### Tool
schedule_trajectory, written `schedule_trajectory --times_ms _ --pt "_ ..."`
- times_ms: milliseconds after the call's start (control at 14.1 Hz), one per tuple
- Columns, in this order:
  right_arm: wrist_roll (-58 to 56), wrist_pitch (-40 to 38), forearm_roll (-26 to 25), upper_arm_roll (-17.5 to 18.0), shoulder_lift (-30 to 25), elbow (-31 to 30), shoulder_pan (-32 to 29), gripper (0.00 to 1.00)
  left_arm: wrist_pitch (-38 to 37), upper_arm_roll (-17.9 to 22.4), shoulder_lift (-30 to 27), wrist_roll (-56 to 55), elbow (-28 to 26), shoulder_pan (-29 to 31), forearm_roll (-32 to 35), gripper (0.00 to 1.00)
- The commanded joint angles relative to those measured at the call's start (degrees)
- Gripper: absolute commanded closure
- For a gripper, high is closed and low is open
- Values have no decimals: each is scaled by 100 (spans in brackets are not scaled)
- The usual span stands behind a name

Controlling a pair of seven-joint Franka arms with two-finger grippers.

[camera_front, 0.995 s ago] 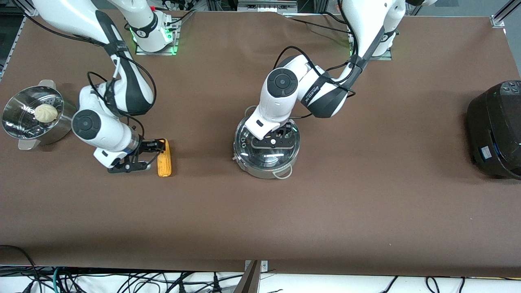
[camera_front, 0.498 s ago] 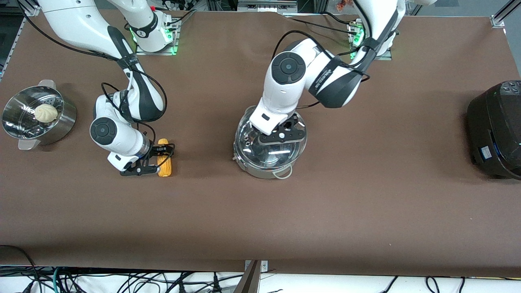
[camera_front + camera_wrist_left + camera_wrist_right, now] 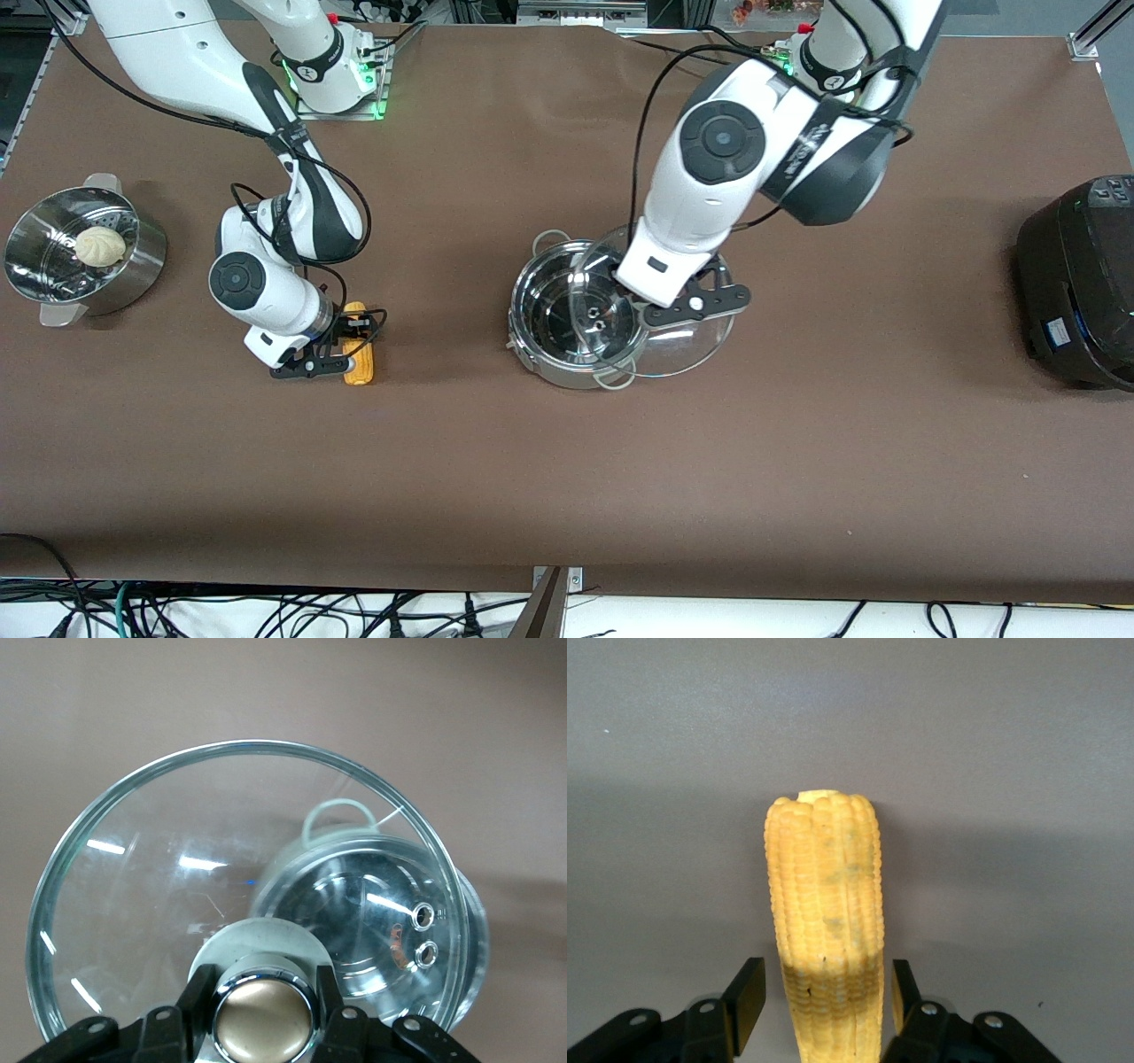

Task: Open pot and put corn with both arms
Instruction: 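Lift the glass lid off the pot with the left gripper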

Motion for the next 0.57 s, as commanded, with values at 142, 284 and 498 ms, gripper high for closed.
schedule_trajectory --times_ms 142,284,498 --pt "57 115 64 18 -25 -105 33 51 -818 -49 -522 1715 -78 705 111 80" --pt "57 115 64 18 -25 -105 33 64 -1127 -67 -724 2725 -209 1118 85 82" --pt "40 63 55 18 -34 -36 42 75 -1198 -76 -1006 4456 -561 1794 50 83"
